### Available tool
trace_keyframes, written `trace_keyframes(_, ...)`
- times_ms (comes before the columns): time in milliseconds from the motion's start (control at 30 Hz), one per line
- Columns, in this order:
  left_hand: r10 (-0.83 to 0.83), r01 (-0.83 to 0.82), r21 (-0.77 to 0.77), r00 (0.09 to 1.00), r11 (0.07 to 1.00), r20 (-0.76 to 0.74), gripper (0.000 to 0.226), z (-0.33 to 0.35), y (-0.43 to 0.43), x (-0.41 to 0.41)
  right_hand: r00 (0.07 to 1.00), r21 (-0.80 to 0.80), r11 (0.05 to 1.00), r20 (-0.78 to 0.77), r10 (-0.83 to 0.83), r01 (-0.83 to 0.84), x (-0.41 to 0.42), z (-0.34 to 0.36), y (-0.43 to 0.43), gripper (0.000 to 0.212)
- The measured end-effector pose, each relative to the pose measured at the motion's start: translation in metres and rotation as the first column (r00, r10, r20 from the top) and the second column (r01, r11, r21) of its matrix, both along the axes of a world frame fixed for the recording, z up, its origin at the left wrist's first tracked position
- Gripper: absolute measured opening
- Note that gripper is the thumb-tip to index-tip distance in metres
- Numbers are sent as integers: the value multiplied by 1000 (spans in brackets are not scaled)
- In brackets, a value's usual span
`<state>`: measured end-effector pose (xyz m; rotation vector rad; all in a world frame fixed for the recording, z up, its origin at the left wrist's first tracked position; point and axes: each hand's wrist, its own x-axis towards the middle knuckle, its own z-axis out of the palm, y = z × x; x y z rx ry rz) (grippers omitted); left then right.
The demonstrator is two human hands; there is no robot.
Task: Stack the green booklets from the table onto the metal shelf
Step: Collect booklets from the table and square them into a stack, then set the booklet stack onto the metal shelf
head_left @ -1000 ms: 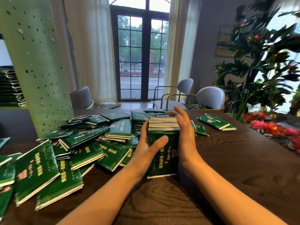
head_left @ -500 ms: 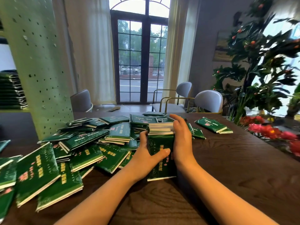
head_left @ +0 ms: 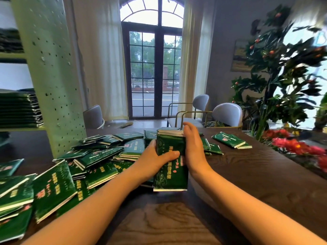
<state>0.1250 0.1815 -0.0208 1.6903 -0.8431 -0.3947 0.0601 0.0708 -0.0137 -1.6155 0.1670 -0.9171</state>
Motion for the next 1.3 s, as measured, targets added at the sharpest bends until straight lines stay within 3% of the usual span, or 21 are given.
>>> trace_keyframes(67,21,-24,-41,997,999,-69,65,9,14,-4,995,-36,995,-43,89,-90,-3,8,9,31)
trace_keyframes(167,37,-75,-166,975,983,-218,32,19,36,-9,972,-17,975,-88,220,-222,-7,9,26,53)
trace_keyframes(267,90,-193,-254,926,948,-366,24,32,58,-14,940,-36,956,-196,279,-291,-12,9,44,77)
trace_keyframes(400,129,-326,-307,844,894,-520,23,43,92,-14,885,21,921,-272,379,-388,-14,19,73,63)
trace_keyframes(533,134,-389,-342,804,856,-579,32,54,119,-15,864,85,905,-274,424,-417,-4,35,101,58)
trace_keyframes(700,154,-445,-387,792,808,-590,44,64,160,-10,805,215,844,-257,535,-492,16,53,137,53)
trace_keyframes(800,190,-504,-452,795,736,-576,26,77,178,-6,772,222,810,-249,586,-543,28,61,156,52)
trace_keyframes(867,307,-587,-465,779,662,-547,17,79,193,2,754,209,797,-257,604,-567,38,65,169,52)
trace_keyframes(933,329,-594,-445,775,670,-539,30,78,207,0,746,193,790,-260,613,-582,43,70,183,51)
trace_keyframes(1100,375,-645,-467,748,605,-547,28,88,244,18,755,5,794,-307,580,-608,59,93,216,54)
trace_keyframes(1200,440,-682,-478,727,554,-527,25,103,255,37,854,-285,814,-297,427,-506,71,115,226,60)
trace_keyframes(1300,483,-710,-494,704,502,-521,36,127,269,63,927,-559,743,-156,340,-367,88,145,239,56)
